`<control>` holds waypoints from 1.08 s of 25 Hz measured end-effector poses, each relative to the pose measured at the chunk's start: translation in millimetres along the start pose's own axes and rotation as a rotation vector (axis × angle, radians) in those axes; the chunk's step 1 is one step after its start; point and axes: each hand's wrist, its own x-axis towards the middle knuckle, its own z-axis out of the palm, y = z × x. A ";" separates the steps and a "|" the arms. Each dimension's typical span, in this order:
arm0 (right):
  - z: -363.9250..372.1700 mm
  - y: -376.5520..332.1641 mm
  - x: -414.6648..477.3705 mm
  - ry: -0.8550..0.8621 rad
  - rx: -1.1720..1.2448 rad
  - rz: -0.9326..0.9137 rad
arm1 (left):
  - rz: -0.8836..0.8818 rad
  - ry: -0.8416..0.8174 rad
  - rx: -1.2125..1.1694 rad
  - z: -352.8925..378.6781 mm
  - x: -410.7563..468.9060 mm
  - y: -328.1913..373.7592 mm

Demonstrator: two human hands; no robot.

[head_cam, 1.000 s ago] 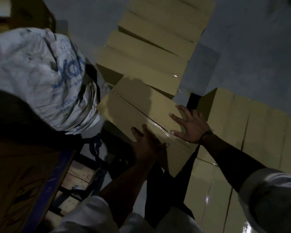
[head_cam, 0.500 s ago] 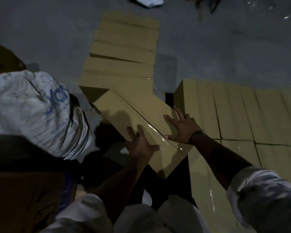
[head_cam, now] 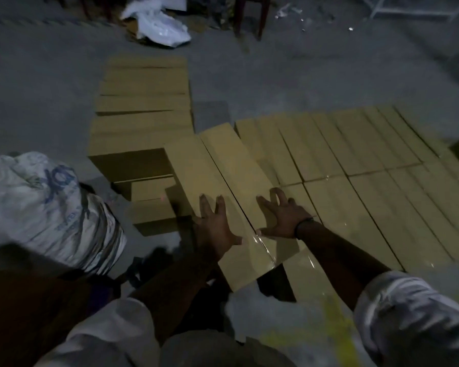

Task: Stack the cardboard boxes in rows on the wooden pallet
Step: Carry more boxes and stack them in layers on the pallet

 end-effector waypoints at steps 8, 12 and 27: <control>41.6 78.3 -145.0 0.055 0.139 0.186 | 0.258 -0.041 -0.008 16.4 -96.7 88.1; 41.2 122.3 -174.7 0.098 0.163 0.264 | 0.342 -0.077 -0.012 19.9 -102.3 138.2; 48.6 248.9 -102.2 -0.142 0.349 0.448 | 0.367 -0.308 -0.142 89.4 -5.0 253.4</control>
